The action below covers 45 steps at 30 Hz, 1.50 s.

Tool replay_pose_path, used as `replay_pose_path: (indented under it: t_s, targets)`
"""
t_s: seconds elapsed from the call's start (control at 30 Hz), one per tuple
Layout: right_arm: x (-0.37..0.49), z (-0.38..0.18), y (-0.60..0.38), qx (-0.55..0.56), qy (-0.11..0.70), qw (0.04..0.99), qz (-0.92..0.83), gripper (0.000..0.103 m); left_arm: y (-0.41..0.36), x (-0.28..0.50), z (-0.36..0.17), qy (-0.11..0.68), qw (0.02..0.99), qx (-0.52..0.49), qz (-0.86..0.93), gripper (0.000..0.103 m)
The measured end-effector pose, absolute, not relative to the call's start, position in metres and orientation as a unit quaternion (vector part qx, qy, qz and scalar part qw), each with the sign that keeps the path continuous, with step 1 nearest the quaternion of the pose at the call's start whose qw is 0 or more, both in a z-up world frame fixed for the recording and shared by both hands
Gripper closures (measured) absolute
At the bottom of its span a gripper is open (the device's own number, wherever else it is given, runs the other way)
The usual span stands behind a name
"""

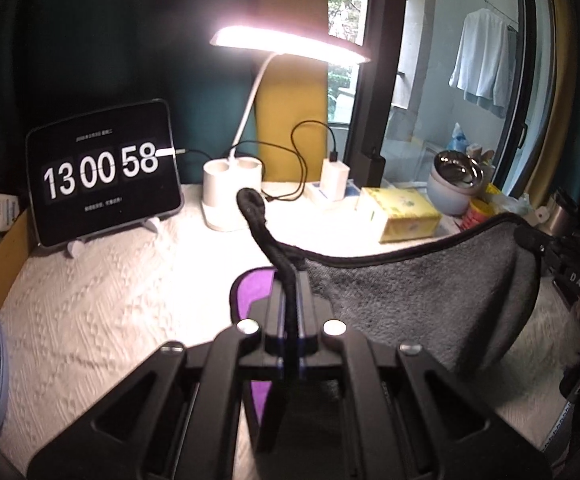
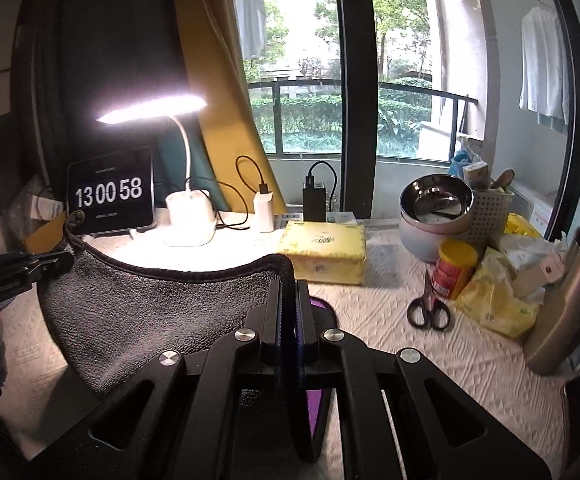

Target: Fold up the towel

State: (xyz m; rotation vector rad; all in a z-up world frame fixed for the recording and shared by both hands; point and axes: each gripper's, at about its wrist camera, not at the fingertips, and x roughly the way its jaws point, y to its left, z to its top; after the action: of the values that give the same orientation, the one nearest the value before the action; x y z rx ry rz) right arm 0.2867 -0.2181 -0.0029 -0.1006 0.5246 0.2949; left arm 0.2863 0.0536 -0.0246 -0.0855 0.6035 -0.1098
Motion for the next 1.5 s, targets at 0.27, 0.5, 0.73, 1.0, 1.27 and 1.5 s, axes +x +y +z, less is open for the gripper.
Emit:
replay_pose_path:
  t_s: [0.27, 0.5, 0.73, 1.0, 1.27, 1.5]
  targets:
    - [0.346, -0.037, -0.212, -0.049, 0.299, 0.944, 0.132, 0.097, 0.06, 0.338, -0.058, 0.324, 0.945, -0.04, -0.028, 0.099]
    - [0.383, -0.067, -0.21, -0.064, 0.357, 0.924, 0.12, 0.097, 0.055, 0.365, -0.082, 0.35, 0.936, -0.027, -0.01, 0.099]
    - [0.398, -0.096, -0.205, -0.082, 0.404, 0.906, 0.095, 0.097, 0.051, 0.383, -0.105, 0.388, 0.921, -0.033, 0.007, 0.096]
    - [0.408, -0.091, -0.215, -0.045, 0.422, 0.903, 0.067, 0.062, 0.052, 0.395, -0.111, 0.414, 0.909, -0.035, -0.003, 0.081]
    - [0.377, -0.055, -0.209, -0.046, 0.394, 0.916, 0.057, 0.05, 0.05, 0.378, -0.094, 0.384, 0.922, -0.051, -0.02, 0.0]
    - [0.336, -0.035, -0.2, -0.053, 0.382, 0.92, 0.071, 0.05, 0.052, 0.345, -0.074, 0.356, 0.932, -0.066, -0.022, 0.0]
